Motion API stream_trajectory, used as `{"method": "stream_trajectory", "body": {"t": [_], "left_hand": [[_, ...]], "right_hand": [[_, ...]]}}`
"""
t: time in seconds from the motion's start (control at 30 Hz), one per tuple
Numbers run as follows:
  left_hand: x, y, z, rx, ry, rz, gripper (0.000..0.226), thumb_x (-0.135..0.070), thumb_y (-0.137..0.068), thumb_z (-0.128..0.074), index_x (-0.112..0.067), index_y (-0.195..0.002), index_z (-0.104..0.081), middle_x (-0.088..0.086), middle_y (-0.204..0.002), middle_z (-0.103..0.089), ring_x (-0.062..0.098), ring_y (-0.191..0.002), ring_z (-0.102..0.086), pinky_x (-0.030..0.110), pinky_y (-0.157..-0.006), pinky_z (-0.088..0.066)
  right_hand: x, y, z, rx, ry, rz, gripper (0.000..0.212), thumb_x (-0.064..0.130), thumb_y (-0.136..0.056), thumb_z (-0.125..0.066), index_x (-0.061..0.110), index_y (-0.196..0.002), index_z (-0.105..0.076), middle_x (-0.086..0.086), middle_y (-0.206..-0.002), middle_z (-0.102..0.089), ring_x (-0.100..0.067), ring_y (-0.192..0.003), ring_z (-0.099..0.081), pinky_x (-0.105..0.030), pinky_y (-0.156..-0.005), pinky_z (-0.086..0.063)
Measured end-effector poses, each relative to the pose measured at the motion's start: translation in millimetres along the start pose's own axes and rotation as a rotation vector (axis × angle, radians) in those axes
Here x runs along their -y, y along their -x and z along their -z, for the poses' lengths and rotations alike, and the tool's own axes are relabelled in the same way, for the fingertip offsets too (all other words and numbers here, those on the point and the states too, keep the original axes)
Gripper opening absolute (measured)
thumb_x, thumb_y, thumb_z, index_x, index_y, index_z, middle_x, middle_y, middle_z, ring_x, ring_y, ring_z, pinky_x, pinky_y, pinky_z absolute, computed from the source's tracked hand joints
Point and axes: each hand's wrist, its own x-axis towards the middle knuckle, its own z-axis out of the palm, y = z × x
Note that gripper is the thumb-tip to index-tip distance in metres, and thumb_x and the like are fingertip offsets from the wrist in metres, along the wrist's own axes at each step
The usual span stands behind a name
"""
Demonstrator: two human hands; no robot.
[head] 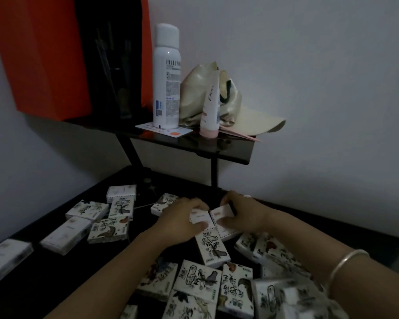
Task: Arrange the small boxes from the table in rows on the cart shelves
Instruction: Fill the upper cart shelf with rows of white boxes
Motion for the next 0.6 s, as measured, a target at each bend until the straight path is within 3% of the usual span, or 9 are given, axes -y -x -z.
{"method": "stream_trajectory", "body": {"t": [0.1, 0.2, 0.3, 0.47, 0.6], "left_hand": [[-1, 2, 4, 0.051, -0.044, 0.082, 0.071, -0.046, -0.082, -0.069, -0.023, -0.142, -0.040, -0.003, -0.134, -0.050, 0.017, -0.124, -0.047, 0.033, -0.101, -0.043], [-10, 7, 5, -0.004, -0.076, 0.058, 0.052, -0.044, -0.079, -0.073, -0.022, -0.123, -0.056, -0.005, -0.115, -0.060, 0.016, -0.109, -0.056, 0.029, -0.087, -0.047], [-23, 19, 12, -0.134, 0.008, 0.064, 0.051, -0.029, -0.074, -0.078, -0.029, -0.119, -0.055, -0.004, -0.110, -0.055, 0.014, -0.100, -0.056, 0.032, -0.083, -0.050], [-50, 53, 32, -0.191, 0.362, 0.078, 0.042, -0.004, -0.079, -0.068, -0.034, -0.106, -0.055, -0.003, -0.105, -0.061, 0.013, -0.091, -0.063, 0.040, -0.079, -0.057], [-84, 91, 46, -0.155, 0.658, 0.090, 0.044, 0.004, -0.083, -0.068, -0.030, -0.110, -0.060, -0.006, -0.108, -0.066, 0.009, -0.093, -0.066, 0.023, -0.069, -0.056]], "right_hand": [[6, 12, 0, -0.074, -0.242, 0.017, 0.037, 0.027, -0.083, -0.072, 0.025, -0.108, -0.046, 0.003, -0.107, -0.058, -0.016, -0.100, -0.058, -0.035, -0.089, -0.051], [10, 26, 2, -0.192, -0.352, 0.053, 0.031, 0.018, -0.086, -0.068, 0.022, -0.107, -0.046, 0.003, -0.099, -0.059, -0.015, -0.088, -0.059, -0.031, -0.075, -0.052], [12, 43, 12, -0.306, -0.456, 0.067, 0.022, 0.016, -0.090, -0.062, 0.023, -0.106, -0.050, -0.004, -0.099, -0.062, -0.019, -0.084, -0.061, -0.034, -0.071, -0.053], [17, 82, 31, -0.387, -0.552, 0.109, 0.019, 0.018, -0.090, -0.062, 0.030, -0.098, -0.050, -0.003, -0.100, -0.060, -0.020, -0.083, -0.061, -0.029, -0.062, -0.047], [28, 129, 44, -0.434, -0.549, 0.169, 0.021, 0.022, -0.087, -0.070, 0.031, -0.098, -0.054, 0.000, -0.099, -0.061, -0.017, -0.079, -0.063, -0.020, -0.051, -0.048]]}}
